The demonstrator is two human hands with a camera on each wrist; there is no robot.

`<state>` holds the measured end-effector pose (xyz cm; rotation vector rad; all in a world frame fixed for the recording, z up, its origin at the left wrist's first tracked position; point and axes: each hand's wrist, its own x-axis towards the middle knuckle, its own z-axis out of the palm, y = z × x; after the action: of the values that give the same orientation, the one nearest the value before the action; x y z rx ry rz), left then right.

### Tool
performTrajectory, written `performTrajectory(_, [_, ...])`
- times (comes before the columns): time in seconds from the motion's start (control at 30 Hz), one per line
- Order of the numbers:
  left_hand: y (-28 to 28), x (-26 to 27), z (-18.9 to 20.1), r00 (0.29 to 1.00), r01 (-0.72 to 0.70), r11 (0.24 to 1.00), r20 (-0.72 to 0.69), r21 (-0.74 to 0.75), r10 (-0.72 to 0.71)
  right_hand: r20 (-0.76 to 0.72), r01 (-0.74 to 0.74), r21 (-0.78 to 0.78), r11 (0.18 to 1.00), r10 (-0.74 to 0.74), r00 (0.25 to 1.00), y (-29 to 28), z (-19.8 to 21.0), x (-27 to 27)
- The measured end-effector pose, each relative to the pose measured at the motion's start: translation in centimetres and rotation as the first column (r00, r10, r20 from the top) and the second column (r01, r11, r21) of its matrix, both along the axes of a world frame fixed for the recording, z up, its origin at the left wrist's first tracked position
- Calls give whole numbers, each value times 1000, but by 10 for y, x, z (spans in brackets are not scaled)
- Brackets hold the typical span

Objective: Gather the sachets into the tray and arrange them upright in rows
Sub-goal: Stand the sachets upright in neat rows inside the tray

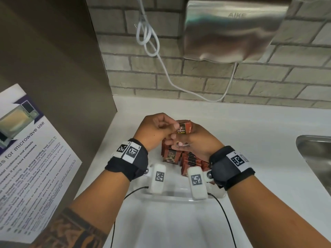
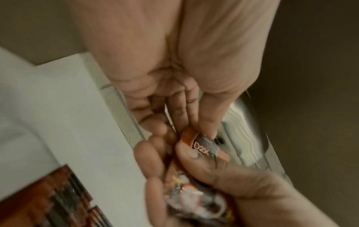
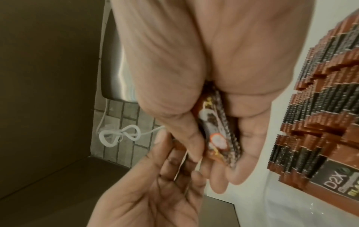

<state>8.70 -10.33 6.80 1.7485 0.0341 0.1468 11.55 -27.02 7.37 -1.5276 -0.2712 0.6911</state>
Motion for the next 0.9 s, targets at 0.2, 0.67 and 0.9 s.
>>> performTrajectory(0.2, [-5, -4, -2, 918, 346, 861, 57, 373, -393, -142, 99, 161, 982, -76, 987, 4, -1, -1])
performTrajectory(0.67, [3, 4, 8, 985, 170, 979, -55, 110, -164, 135, 239, -27, 971, -233, 963, -7, 16, -5])
performTrajectory(0.9, [1, -3, -1, 908, 374, 859, -49, -348, -415, 247, 310, -18, 950, -297, 922, -12, 19, -6])
